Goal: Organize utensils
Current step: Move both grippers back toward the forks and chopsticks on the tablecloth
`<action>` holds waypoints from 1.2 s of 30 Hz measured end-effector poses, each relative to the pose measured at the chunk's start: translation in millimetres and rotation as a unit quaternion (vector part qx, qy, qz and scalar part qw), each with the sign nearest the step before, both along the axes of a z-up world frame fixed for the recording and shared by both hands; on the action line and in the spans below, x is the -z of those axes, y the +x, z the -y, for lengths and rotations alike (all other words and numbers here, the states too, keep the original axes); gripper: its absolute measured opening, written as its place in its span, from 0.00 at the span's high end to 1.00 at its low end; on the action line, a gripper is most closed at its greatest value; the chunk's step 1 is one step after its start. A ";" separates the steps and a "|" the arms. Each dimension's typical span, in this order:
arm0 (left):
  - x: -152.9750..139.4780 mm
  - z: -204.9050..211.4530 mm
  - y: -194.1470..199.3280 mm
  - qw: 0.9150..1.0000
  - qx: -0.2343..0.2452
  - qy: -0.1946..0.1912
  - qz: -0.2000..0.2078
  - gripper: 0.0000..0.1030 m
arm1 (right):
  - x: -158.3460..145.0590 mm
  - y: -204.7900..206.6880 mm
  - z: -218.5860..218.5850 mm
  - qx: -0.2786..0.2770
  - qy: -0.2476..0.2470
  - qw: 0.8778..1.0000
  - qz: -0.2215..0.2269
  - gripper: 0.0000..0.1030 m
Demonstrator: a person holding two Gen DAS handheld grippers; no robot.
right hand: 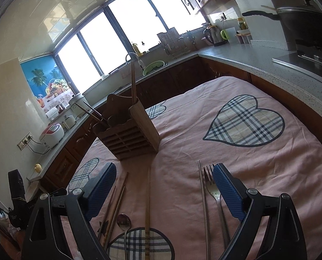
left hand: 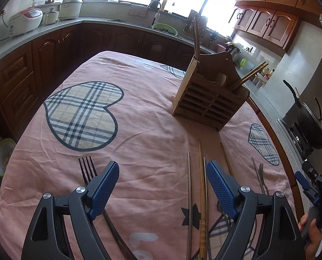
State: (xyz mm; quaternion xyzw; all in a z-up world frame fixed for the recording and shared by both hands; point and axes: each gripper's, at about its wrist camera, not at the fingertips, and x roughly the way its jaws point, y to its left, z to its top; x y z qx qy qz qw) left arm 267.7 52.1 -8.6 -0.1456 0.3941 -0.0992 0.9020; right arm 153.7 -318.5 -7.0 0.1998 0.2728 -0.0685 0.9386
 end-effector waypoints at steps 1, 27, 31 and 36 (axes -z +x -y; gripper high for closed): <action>0.5 0.8 -1.4 1.000 0.001 0.000 -0.002 0.20 | 2.0 -1.9 -1.5 -0.001 -0.002 1.000 -0.004 0.11; 16.1 34.5 25.8 0.997 0.032 0.045 -0.045 0.24 | 25.6 23.4 -22.7 -0.049 -0.037 0.996 -0.063 0.14; 20.3 43.4 39.7 0.996 0.043 0.058 -0.051 0.29 | 30.4 38.0 -26.9 -0.062 -0.042 0.994 -0.076 0.23; 30.3 60.8 63.8 0.992 0.076 0.075 -0.069 0.37 | 40.5 65.5 -33.0 -0.084 -0.044 0.990 -0.102 0.42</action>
